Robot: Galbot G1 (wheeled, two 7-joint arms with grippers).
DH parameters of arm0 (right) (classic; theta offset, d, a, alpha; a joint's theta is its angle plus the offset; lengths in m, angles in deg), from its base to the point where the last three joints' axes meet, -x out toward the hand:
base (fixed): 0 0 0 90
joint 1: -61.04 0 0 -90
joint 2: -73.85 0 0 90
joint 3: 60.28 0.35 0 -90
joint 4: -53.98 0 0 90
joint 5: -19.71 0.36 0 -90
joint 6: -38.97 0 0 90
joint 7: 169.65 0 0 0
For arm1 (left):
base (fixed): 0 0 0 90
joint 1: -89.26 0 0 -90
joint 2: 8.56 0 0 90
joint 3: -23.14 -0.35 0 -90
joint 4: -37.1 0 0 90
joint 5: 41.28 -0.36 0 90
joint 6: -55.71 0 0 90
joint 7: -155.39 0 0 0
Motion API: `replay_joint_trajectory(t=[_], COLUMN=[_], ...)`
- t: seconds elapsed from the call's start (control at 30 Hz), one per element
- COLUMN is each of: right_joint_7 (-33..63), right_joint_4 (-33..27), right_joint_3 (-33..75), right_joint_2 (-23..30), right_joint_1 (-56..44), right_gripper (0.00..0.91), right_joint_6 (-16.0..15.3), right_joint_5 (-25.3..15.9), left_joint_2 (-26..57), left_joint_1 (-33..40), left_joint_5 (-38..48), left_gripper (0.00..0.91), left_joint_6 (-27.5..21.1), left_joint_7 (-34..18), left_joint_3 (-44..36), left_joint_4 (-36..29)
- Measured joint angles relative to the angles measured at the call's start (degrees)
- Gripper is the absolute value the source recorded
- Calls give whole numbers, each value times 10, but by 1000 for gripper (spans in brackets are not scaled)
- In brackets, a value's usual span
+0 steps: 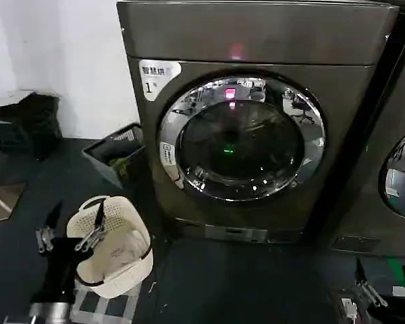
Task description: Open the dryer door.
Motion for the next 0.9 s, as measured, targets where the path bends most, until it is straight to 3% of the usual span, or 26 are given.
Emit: replay_joint_trajectory(t=[0.3,0.53,0.9], right_joint_7=[-85,-153,-195], right_joint_4=[-33,-68,-168], right_joint_3=[10,-20,-138], right_joint_2=[-105,-230,-406], right_joint_1=[85,149,328], right_gripper=[907,907,907], right_joint_6=[-13,16,34], right_joint_5=[109,188,257], left_joint_2=[5,12,5], left_joint_1=[-4,-7,-10], left_joint_5=[-2,-6,-16], left_gripper=[907,907,907], left_joint_6=[0,0,9], left_joint_7=[5,8,11], left_joint_3=[0,0,1], left_joint_4=[-7,-15,-18])
